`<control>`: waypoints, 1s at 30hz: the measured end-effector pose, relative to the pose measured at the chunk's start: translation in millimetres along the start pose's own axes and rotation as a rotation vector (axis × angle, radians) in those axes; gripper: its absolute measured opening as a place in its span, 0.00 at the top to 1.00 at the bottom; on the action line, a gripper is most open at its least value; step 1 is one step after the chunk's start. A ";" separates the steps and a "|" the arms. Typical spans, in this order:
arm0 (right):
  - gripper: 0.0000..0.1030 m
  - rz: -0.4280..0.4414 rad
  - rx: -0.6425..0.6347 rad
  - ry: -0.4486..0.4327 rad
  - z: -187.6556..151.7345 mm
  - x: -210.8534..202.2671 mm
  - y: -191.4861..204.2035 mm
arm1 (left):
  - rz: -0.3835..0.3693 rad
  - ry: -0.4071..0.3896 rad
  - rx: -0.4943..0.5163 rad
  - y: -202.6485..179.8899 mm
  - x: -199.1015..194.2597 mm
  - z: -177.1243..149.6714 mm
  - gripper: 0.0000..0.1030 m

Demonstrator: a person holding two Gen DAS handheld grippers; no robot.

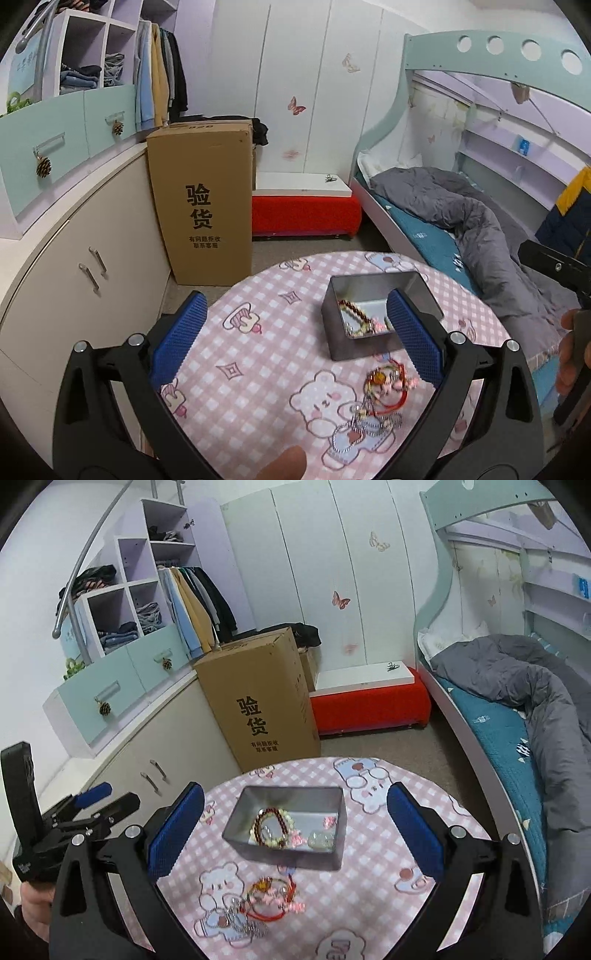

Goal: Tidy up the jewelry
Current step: 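Release the bead bracelet and jade pendant into the box, opening both grippers, then move both tools back to the remaining jewelry pile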

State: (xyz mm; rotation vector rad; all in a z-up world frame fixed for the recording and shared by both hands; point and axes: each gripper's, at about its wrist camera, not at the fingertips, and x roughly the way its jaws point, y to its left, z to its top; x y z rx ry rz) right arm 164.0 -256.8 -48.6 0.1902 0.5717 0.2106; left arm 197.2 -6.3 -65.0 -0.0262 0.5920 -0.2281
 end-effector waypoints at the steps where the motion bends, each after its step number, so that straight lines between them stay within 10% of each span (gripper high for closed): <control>1: 0.07 -0.006 -0.001 0.004 -4.9 -3.6 0.0 | -0.001 0.000 0.011 -0.7 -3.5 -4.8 0.07; 30: 0.07 -0.024 0.077 0.241 -104.7 7.4 -24.9 | -0.019 0.328 0.194 -44.0 69.1 -129.3 0.12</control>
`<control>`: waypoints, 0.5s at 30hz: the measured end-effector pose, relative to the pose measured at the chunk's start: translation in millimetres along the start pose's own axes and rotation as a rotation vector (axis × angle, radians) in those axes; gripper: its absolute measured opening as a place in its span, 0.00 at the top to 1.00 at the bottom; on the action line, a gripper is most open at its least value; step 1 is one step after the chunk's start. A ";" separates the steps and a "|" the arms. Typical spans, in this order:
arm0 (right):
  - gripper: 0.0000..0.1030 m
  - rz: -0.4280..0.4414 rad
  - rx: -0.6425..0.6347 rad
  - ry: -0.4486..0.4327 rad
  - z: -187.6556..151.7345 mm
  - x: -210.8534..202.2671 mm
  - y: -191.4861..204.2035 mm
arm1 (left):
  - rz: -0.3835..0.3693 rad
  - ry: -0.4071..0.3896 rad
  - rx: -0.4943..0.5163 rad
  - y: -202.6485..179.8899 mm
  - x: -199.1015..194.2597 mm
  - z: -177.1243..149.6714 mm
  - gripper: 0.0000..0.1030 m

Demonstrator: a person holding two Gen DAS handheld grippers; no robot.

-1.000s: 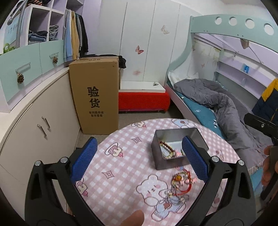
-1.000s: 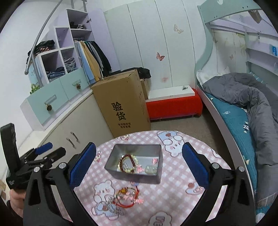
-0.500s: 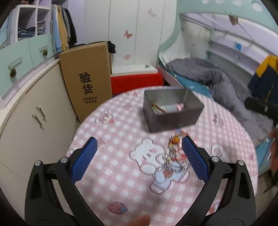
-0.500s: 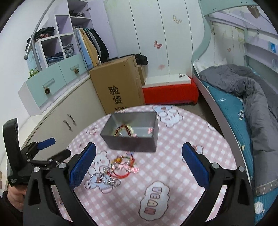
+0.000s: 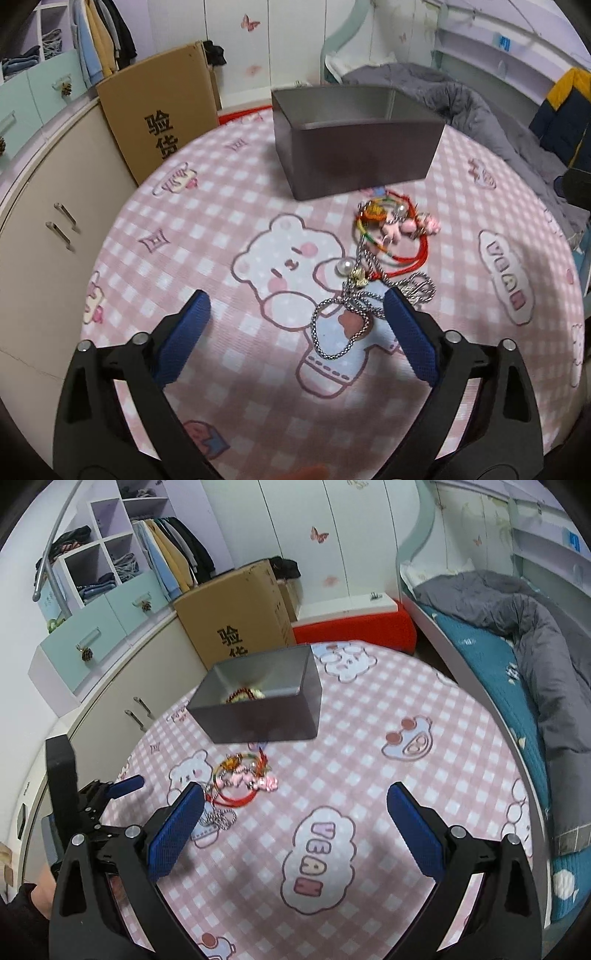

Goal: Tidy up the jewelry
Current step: 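Move both tools back to the remaining jewelry pile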

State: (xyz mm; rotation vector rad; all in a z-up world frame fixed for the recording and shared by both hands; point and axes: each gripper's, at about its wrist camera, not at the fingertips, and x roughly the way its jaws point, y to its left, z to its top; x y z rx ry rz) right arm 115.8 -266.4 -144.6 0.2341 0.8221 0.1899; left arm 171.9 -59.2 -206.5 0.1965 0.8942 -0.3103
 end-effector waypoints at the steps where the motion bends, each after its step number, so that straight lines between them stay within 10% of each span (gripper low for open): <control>1: 0.07 0.004 -0.005 0.009 -1.5 2.1 1.9 | 0.007 0.009 0.004 -1.0 3.9 -0.5 0.15; 5: 0.07 0.015 -0.019 0.028 -4.8 7.8 6.6 | -0.066 0.006 0.001 -2.3 8.7 -3.6 0.39; 7: 0.07 0.019 -0.018 0.032 -5.5 9.5 7.6 | -0.114 0.005 0.034 -9.2 3.9 -3.8 0.78; 9: 0.07 0.021 -0.017 0.036 -6.1 11.0 8.9 | -0.155 0.016 0.049 -12.7 2.8 -4.5 0.93; 15: 0.07 0.047 -0.047 0.055 -7.7 16.8 21.4 | -0.251 0.013 -0.007 -2.9 -8.3 -10.1 0.98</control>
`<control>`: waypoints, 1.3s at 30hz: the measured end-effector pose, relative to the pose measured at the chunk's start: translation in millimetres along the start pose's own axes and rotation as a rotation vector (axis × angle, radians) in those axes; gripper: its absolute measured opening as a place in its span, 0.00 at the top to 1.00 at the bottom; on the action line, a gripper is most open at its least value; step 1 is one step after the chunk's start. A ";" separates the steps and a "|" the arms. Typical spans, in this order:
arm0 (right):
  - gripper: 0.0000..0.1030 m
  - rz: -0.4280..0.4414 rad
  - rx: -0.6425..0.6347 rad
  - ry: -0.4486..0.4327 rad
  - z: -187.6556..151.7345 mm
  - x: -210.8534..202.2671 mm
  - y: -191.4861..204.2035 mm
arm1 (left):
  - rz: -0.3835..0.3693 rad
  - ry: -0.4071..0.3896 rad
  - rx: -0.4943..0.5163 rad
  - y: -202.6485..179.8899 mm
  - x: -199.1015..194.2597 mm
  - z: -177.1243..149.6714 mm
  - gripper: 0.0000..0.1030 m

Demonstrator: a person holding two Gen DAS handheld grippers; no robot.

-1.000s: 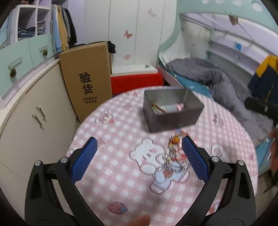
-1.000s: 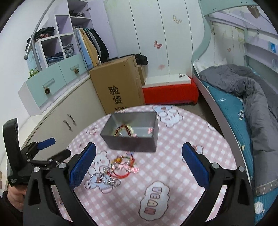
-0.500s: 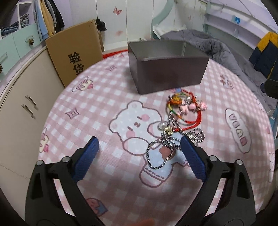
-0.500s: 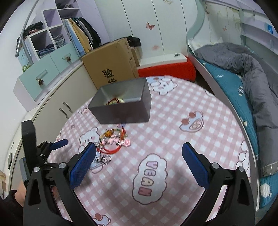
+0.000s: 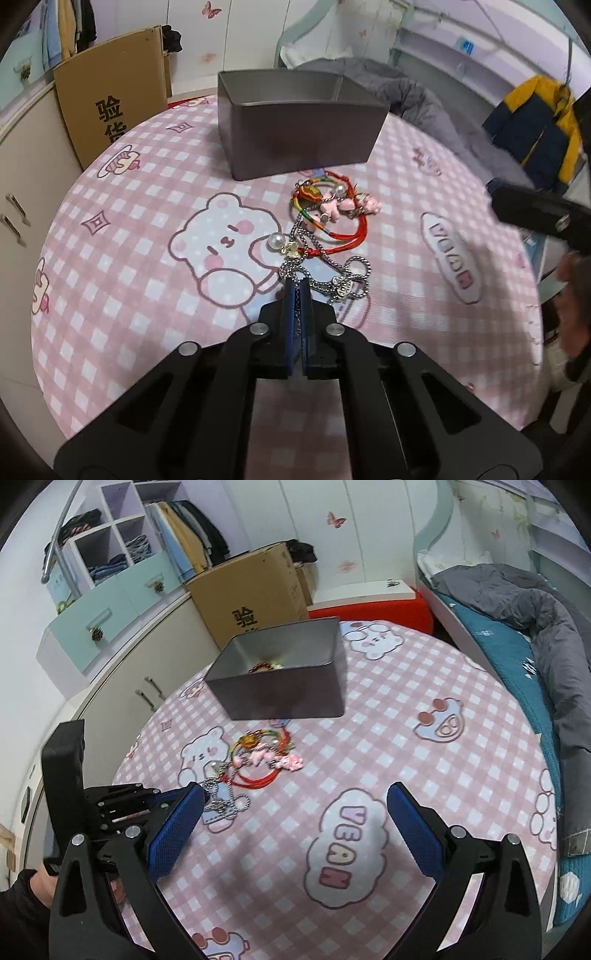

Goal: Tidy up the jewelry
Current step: 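Move both tools back to the remaining jewelry pile, then grasp the silver chain with the left gripper while the right gripper grasps the pearl pendant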

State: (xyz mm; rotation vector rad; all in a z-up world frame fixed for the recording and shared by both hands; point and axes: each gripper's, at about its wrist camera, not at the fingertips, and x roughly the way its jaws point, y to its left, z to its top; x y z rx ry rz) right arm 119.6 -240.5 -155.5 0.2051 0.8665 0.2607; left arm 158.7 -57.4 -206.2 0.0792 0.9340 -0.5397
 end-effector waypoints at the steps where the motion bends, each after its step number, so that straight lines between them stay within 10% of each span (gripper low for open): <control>1: 0.07 0.007 -0.007 0.005 -0.7 1.8 2.3 | -0.005 -0.006 -0.003 1.0 -4.7 -0.9 0.98; 14: 0.07 0.031 -0.034 0.024 -2.1 10.9 17.1 | -0.028 -0.061 0.027 -6.2 -28.6 6.5 0.95; 15: 0.07 0.028 -0.031 0.022 -2.3 9.7 15.6 | -0.015 -0.054 0.028 -9.0 -25.3 5.0 0.82; 16: 0.07 0.021 -0.025 0.019 -2.7 7.9 12.5 | 0.003 -0.041 0.027 -12.5 -19.3 3.4 0.42; 18: 0.07 0.010 -0.010 0.016 -3.2 5.6 6.0 | 0.019 -0.065 0.007 -15.0 -19.2 -0.2 0.12; 28: 0.07 -0.011 0.037 0.006 -3.7 1.9 -13.1 | 0.088 -0.024 -0.024 -24.7 13.6 -7.0 0.16; 31: 0.07 -0.005 0.035 0.011 -4.8 4.1 -12.2 | 0.130 -0.036 0.024 -32.7 14.2 -6.8 0.67; 33: 0.07 0.003 0.032 0.016 -5.3 5.9 -9.6 | 0.111 -0.028 0.024 -27.7 12.9 -5.4 0.84; 39: 0.07 0.054 -0.017 0.051 -8.4 19.8 8.0 | 0.072 -0.024 -0.025 -1.9 -5.7 -13.1 0.87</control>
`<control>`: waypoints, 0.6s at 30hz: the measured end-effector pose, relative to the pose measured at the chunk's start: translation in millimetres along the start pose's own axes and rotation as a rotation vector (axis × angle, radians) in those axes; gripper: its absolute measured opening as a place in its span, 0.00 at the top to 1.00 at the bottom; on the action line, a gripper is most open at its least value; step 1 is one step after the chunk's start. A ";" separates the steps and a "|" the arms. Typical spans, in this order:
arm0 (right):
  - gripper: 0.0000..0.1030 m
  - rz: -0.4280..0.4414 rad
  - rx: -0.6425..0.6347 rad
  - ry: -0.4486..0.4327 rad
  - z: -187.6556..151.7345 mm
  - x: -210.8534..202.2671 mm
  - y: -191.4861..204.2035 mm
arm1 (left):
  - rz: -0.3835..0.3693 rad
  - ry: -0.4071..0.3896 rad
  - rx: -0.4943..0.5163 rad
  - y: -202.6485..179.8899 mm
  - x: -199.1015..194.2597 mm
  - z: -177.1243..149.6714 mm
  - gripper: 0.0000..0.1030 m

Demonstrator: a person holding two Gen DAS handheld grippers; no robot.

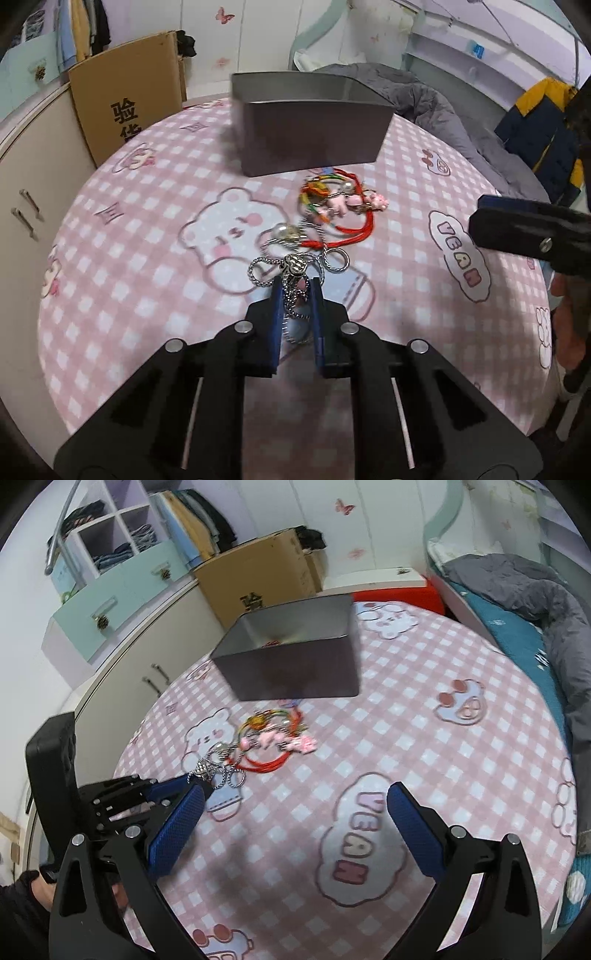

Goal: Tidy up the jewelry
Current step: 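Grasp the silver chain with the left gripper while the right gripper grasps the pearl pendant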

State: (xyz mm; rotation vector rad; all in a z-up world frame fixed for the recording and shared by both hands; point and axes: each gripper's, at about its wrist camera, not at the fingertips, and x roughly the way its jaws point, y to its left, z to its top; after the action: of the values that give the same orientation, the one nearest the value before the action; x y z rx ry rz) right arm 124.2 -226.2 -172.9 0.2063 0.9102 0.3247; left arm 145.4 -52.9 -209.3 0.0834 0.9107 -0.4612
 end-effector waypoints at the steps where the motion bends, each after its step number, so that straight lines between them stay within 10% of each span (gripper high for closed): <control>1: 0.07 0.008 -0.011 0.006 0.3 3.0 3.6 | 0.002 -0.002 -0.008 3.4 -2.4 -0.9 0.87; 12: 0.17 0.105 -0.166 0.016 13.1 37.2 58.3 | 0.080 -0.137 -0.109 54.9 -63.1 7.7 0.87; 18: 0.47 0.103 -0.261 0.012 20.3 63.6 79.4 | 0.106 -0.163 -0.124 68.5 -69.2 11.0 0.87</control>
State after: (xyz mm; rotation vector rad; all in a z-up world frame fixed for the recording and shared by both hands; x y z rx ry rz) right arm 161.7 -130.0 -183.0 0.0107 0.8617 0.5367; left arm 146.1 30.0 -157.1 -0.0191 0.7691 -0.3075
